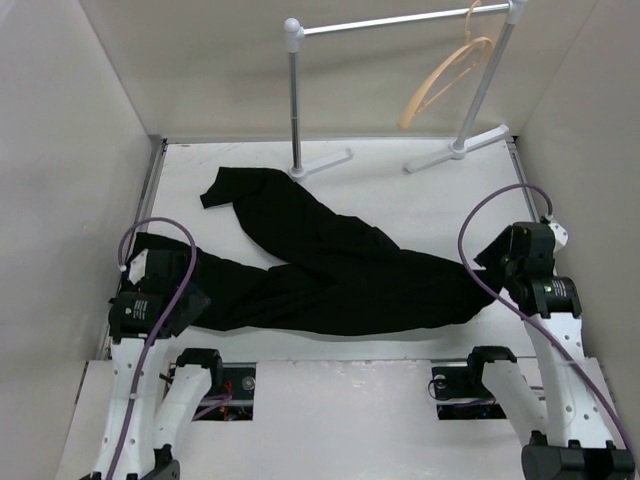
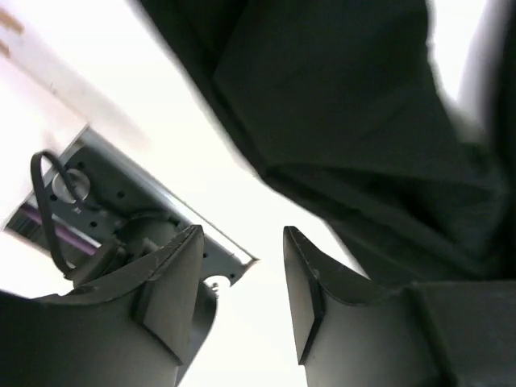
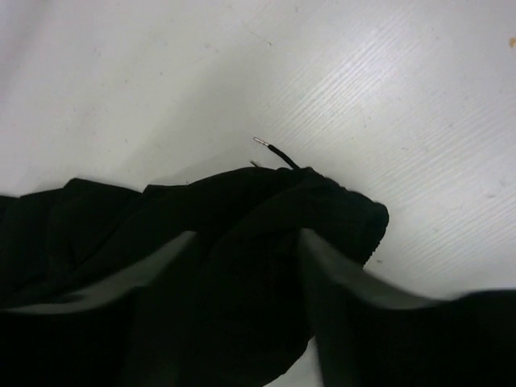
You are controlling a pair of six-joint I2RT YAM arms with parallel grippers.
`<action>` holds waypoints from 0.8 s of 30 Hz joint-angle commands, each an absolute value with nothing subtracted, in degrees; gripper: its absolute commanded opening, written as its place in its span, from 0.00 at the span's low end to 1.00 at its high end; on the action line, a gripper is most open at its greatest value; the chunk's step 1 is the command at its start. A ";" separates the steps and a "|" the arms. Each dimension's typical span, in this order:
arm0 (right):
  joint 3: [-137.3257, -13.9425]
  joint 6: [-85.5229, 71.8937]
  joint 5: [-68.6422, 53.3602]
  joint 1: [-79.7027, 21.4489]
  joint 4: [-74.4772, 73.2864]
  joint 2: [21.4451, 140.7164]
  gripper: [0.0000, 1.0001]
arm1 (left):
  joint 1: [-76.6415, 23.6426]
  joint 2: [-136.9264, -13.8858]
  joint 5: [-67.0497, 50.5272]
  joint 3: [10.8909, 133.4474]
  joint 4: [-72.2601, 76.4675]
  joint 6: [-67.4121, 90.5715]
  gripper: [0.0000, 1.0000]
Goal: Place the trousers on the hanger
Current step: Flatten out the trousers at the center of the board.
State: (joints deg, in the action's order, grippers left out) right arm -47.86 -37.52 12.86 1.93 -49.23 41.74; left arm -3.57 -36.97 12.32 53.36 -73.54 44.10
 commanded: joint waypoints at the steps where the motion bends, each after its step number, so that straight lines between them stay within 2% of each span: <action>1: -49.66 -36.82 14.16 0.57 -46.51 43.50 0.50 | -4.43 -42.08 13.19 58.71 -66.23 44.21 0.42; 3: -48.26 -37.35 11.53 -0.13 -43.78 45.08 0.18 | -5.49 -48.66 10.39 59.93 -56.83 45.52 0.42; 4: -47.99 -37.79 10.21 -0.30 -43.16 46.22 0.11 | -5.84 -52.43 9.76 60.55 -51.21 45.96 0.42; 6: -47.46 -38.05 7.83 -1.18 -41.84 48.42 0.11 | -5.93 -60.60 8.27 62.48 -41.35 46.67 0.44; 8: -46.76 -38.58 6.68 -4.07 -40.44 49.13 0.19 | -5.49 -69.39 8.08 65.64 -34.05 46.76 0.45; 11: -45.27 -39.37 6.77 -9.52 -38.76 48.34 0.46 | -3.39 -82.40 6.42 69.94 -24.37 47.02 0.48; 14: -44.48 -39.90 7.29 -12.95 -39.81 48.17 0.63 | -0.93 -95.41 2.73 77.23 -20.57 47.02 0.48; 17: -42.63 -41.57 6.59 -14.45 -39.90 47.37 0.69 | 1.27 -105.00 2.37 83.56 -20.39 47.20 0.47; 24: -40.78 -44.38 5.54 -18.14 -39.20 46.84 0.70 | 3.03 -118.11 5.10 92.62 -19.69 47.72 0.47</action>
State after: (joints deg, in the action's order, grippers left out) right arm -40.95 -42.52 6.48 -16.75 -41.95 47.94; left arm 3.11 -117.32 4.01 88.07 -21.67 47.05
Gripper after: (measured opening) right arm 0.701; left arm 0.469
